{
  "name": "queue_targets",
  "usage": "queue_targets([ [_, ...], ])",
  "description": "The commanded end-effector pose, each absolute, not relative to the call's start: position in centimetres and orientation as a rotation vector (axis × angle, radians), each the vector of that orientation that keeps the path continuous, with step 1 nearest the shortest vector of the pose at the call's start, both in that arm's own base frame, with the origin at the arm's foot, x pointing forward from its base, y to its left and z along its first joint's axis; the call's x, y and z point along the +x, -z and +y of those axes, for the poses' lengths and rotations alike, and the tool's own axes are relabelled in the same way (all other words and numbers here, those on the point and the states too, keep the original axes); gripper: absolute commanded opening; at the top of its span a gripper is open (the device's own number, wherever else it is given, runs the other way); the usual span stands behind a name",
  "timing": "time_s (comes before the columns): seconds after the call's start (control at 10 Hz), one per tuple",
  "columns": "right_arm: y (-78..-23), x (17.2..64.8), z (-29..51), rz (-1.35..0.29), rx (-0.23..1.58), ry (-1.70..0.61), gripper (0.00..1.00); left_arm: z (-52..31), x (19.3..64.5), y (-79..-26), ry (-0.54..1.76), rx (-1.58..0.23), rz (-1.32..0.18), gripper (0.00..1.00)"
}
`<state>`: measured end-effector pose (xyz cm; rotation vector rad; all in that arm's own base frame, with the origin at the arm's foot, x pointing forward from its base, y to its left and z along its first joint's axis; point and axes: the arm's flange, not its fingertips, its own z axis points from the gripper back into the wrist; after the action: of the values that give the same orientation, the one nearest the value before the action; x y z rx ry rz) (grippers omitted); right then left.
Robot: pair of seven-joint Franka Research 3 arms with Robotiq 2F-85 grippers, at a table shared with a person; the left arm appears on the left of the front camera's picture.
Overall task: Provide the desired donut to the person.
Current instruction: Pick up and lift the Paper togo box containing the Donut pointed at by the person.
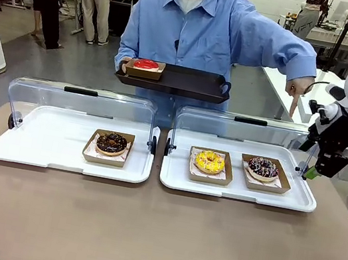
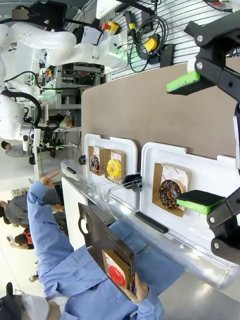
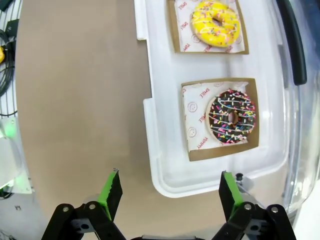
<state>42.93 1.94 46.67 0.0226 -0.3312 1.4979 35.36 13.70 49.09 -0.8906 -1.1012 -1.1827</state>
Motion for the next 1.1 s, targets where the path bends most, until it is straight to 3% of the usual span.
queue_targets([
  [0.0, -46.7, 42.8, 1.9, -0.326, 0.013, -1.503, 1.00, 13.8, 35.4, -49.0, 1.173, -0.879, -1.109, 1.00],
  [0.7, -46.7, 42.9, 1.9, -0.332, 0.021, -1.498, 1.00, 13.8, 35.4, -49.0, 1.173, -0.879, -1.109, 1.00],
  [1.0, -43.6, 42.7, 2.9, -0.247, -0.043, -1.493, 1.00, 13.8, 35.4, -49.0, 1.173, -0.879, -1.109, 1.00],
])
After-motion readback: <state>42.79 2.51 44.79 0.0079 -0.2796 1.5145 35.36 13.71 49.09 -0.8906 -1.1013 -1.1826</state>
